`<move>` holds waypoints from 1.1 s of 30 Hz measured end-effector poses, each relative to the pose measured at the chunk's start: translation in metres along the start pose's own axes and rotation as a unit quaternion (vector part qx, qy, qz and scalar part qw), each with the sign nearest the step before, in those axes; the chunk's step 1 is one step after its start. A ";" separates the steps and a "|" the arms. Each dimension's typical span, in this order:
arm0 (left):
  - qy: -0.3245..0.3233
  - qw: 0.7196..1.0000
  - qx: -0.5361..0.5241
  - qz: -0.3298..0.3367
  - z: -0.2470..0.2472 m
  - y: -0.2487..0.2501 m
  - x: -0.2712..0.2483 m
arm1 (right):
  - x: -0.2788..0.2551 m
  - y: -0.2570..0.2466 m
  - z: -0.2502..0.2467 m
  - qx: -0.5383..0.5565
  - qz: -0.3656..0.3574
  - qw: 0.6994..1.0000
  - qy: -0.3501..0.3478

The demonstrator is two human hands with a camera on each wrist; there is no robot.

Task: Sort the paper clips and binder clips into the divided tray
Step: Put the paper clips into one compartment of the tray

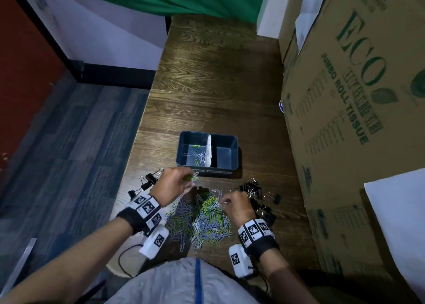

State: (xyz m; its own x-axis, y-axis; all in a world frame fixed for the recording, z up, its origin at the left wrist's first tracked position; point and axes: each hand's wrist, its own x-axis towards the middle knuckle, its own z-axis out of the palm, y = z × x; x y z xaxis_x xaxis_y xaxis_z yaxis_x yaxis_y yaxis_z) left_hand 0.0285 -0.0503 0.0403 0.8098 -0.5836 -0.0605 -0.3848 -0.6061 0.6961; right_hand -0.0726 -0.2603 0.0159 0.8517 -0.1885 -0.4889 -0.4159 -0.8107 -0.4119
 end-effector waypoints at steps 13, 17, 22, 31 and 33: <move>0.055 0.997 0.049 -0.022 -0.029 0.001 0.084 | -0.019 -0.064 -0.100 0.042 -0.116 0.989 0.076; 0.084 0.989 0.124 -0.011 -0.006 -0.008 0.049 | -0.011 -0.089 -0.137 0.060 -0.153 0.979 0.120; -0.109 0.978 0.173 -0.037 0.039 -0.027 0.008 | 0.027 -0.115 -0.143 0.046 -0.165 0.974 0.146; -0.286 0.917 0.266 -0.084 0.080 -0.046 0.010 | 0.047 -0.090 -0.071 0.003 -0.149 0.983 0.104; -0.287 0.915 0.281 -0.047 0.079 -0.046 0.006 | 0.041 -0.073 -0.039 -0.038 -0.117 0.992 0.039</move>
State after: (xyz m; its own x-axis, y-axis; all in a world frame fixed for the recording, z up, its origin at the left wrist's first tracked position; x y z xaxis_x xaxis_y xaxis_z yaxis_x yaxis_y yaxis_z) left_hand 0.0159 -0.0688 -0.0484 0.5478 -0.6043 -0.5786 -0.6227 -0.7563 0.2005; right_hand 0.0049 -0.2306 0.0565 0.9454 -0.0307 -0.3245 -0.1819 -0.8758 -0.4471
